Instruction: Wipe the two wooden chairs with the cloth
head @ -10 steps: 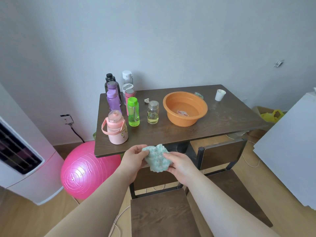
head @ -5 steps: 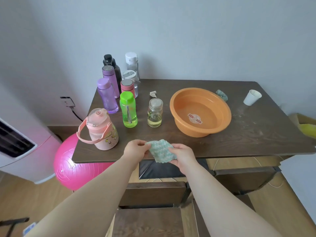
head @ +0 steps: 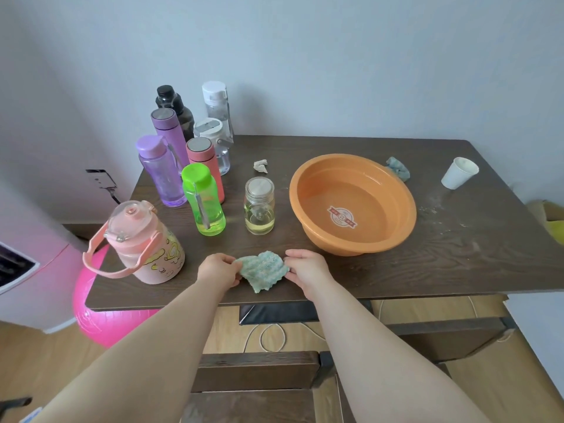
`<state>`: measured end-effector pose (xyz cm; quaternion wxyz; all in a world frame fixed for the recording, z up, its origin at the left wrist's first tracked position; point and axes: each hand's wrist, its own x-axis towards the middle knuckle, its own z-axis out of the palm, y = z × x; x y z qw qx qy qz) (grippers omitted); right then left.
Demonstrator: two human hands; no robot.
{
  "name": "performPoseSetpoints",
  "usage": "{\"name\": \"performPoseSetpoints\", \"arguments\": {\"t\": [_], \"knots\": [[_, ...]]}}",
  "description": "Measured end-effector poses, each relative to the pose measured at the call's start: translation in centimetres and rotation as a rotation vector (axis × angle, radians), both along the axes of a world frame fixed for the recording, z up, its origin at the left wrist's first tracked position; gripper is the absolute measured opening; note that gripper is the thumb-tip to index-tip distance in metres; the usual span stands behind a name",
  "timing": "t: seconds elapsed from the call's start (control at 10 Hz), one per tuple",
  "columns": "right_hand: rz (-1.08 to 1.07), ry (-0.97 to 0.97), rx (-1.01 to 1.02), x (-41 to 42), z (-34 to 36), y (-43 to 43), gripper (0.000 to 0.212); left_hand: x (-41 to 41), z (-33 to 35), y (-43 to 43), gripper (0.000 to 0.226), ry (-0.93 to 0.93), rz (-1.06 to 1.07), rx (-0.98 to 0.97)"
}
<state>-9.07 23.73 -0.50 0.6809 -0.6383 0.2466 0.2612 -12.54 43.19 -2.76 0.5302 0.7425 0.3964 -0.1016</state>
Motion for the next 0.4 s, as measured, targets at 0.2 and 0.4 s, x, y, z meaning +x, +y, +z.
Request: {"name": "performPoseSetpoints", "arguments": {"t": [0.2,0.4], "knots": [[0.094,-0.031,-0.132,-1.0,0.5,0.2,0.035,-1.3,0.5,0.6,0.022,0.024,-0.142,0.153],[0.409,-0.351,-0.690,-2.8,2.9,-0.2,0.036,-3.6,5.1,0.3,0.040,0.052,-0.321,0.427]]}}
